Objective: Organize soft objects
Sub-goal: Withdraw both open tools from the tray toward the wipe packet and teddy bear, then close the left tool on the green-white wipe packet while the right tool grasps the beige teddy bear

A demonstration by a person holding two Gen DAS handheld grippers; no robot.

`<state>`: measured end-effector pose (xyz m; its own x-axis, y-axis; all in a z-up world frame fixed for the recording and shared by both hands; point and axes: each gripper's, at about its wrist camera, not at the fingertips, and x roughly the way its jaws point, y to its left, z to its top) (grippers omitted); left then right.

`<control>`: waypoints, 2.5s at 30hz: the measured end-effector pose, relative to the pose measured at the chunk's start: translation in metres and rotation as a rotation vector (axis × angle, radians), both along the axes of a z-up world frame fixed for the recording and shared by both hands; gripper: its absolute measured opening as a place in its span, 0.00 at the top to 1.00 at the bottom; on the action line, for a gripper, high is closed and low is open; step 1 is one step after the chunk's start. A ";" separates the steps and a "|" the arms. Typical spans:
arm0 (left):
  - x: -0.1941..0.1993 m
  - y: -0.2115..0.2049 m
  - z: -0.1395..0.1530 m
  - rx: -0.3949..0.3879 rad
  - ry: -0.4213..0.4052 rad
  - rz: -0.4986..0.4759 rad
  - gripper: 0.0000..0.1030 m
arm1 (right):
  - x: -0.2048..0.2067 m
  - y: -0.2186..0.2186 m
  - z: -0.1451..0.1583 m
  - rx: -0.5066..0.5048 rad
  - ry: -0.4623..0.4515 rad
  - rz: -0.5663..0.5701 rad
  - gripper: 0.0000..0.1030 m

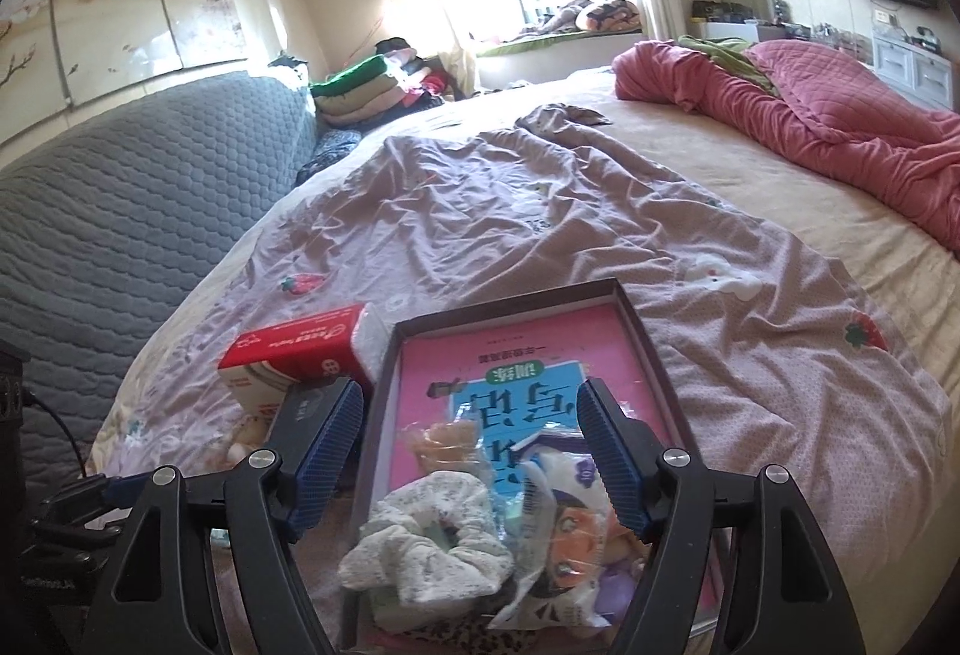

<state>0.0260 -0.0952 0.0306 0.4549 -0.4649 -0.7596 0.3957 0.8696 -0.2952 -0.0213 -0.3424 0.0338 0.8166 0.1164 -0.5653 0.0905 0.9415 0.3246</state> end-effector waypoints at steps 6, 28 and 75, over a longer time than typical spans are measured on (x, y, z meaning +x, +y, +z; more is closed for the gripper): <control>0.002 0.016 -0.001 0.008 0.004 0.034 0.24 | 0.003 0.018 0.006 -0.003 -0.009 0.043 0.27; 0.018 0.095 -0.049 0.045 0.140 0.198 0.24 | 0.025 0.113 -0.001 -0.048 0.062 0.255 0.27; 0.070 0.146 -0.123 -0.007 0.358 0.272 0.59 | 0.109 0.225 -0.059 -0.073 0.253 0.518 0.27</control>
